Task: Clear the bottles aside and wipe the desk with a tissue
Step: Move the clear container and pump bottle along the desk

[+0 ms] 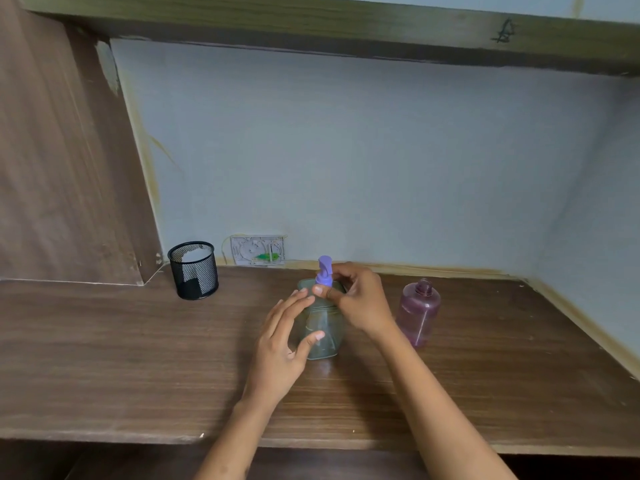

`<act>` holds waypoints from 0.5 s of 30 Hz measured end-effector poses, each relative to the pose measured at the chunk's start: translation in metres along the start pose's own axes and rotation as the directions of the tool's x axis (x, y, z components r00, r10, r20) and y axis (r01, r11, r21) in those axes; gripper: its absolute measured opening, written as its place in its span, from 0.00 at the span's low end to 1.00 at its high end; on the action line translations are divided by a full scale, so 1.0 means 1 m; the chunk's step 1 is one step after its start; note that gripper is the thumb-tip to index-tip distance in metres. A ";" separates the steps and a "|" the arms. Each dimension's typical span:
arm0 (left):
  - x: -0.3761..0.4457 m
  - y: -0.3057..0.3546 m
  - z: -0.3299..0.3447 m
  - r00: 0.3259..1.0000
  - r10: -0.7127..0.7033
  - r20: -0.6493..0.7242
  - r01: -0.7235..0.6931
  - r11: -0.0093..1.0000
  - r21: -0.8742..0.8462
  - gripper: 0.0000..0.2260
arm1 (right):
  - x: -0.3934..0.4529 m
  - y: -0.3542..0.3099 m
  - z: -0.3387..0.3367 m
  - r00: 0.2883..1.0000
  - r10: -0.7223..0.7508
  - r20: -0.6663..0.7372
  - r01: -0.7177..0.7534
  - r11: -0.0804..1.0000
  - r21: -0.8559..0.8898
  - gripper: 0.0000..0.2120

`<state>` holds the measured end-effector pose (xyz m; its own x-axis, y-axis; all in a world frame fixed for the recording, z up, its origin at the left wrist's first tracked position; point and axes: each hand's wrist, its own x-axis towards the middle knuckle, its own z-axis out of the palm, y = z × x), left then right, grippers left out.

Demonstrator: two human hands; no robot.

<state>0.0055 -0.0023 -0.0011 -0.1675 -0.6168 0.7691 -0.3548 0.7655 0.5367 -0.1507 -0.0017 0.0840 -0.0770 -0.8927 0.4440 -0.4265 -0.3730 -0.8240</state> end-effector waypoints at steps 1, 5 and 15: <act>0.000 0.001 0.000 1.000 -0.007 -0.001 0.007 1.000 -0.011 0.22 | 0.001 -0.001 -0.001 1.000 -0.008 0.008 0.008 1.000 -0.009 0.07; 0.000 0.001 -0.001 1.000 -0.015 -0.002 0.015 1.000 -0.021 0.23 | 0.004 0.000 -0.002 0.999 -0.020 0.040 0.021 1.000 -0.020 0.08; 0.002 0.005 -0.004 0.999 -0.040 0.011 0.040 0.995 -0.091 0.25 | 0.012 -0.002 -0.012 0.983 -0.044 0.179 0.054 0.997 -0.050 0.06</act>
<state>0.0070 0.0011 0.0047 -0.1630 -0.6486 0.7435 -0.2763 0.7534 0.5967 -0.1616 -0.0090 0.0955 0.1047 -0.9061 0.4098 -0.4744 -0.4077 -0.7802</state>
